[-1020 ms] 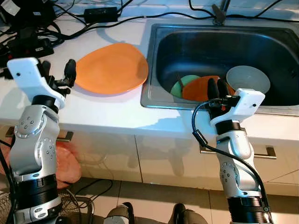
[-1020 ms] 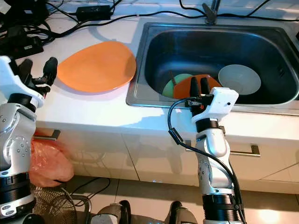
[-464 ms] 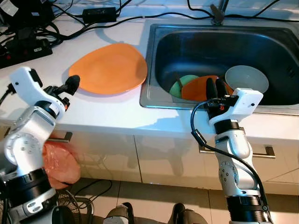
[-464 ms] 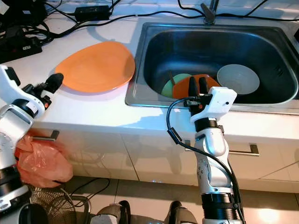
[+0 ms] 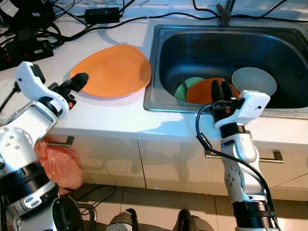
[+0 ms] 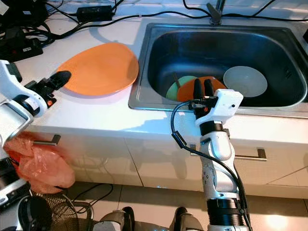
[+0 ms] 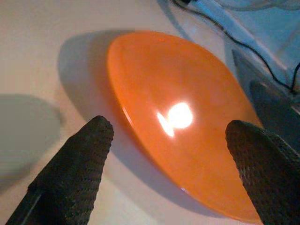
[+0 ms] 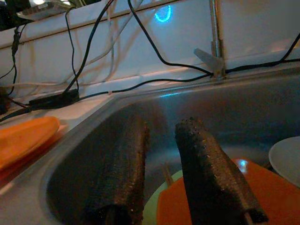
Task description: Kitchen organization
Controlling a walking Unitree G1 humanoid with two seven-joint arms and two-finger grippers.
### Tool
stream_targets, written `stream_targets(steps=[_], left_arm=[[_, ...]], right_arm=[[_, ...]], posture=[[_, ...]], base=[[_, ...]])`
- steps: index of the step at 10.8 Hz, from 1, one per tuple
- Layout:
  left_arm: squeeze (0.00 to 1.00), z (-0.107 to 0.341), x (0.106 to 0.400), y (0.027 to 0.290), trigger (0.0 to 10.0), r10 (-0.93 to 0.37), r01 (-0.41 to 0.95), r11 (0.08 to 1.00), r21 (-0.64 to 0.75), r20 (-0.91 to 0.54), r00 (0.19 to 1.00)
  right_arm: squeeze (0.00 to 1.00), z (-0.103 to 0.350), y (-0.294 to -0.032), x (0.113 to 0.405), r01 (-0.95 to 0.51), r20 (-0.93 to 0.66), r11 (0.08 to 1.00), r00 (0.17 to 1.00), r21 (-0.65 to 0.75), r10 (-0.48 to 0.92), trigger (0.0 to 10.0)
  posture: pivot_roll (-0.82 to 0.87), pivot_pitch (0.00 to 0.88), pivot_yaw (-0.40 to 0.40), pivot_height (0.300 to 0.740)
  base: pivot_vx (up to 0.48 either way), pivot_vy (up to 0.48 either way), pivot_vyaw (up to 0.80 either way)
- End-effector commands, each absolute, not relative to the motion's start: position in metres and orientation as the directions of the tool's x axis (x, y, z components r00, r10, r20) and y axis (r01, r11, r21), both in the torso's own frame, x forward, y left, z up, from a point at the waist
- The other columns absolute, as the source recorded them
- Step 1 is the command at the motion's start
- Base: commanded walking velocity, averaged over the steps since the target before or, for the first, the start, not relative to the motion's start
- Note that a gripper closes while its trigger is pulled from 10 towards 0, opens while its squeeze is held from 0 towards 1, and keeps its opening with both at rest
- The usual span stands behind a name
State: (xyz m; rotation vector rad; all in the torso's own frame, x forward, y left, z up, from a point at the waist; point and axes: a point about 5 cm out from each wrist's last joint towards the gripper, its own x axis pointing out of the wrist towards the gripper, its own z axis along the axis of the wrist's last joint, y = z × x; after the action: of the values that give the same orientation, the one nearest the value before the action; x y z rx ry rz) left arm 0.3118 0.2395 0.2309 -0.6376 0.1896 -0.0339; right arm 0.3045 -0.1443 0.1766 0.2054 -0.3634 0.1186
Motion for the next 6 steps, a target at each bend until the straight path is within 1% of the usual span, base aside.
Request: stream_targets(steps=[1, 3, 6], left_arm=[[0.0, 0.231, 0.313, 0.241, 10.0, -0.085, -0.053, 0.793, -0.607, -0.197, 0.977], [0.0, 0.235, 0.313, 0.242, 10.0, -0.078, -0.076, 0.77, -0.633, -0.212, 0.974], [0.0, 0.224, 0.314, 0.232, 10.0, -0.11, -0.101, 0.73, -0.676, -0.262, 0.959]], right_arm=[[0.0, 0.165, -0.141, 0.305, -0.147, 0.315, 0.973, 0.945, 0.176, 0.086, 10.0], [0.0, 0.165, -0.141, 0.305, -0.149, 0.311, 0.973, 0.946, 0.174, 0.089, 10.0], [0.0, 0.164, -0.138, 0.306, -0.158, 0.306, 0.972, 0.947, 0.174, 0.099, 10.0]], posture=[[0.18, 0.192, 0.069, 0.74], [0.18, 0.195, 0.072, 0.74], [0.18, 0.201, 0.07, 0.74]], base=[[0.0, 0.0, 0.0], [0.0, 0.0, 0.0], [0.0, 0.0, 0.0]])
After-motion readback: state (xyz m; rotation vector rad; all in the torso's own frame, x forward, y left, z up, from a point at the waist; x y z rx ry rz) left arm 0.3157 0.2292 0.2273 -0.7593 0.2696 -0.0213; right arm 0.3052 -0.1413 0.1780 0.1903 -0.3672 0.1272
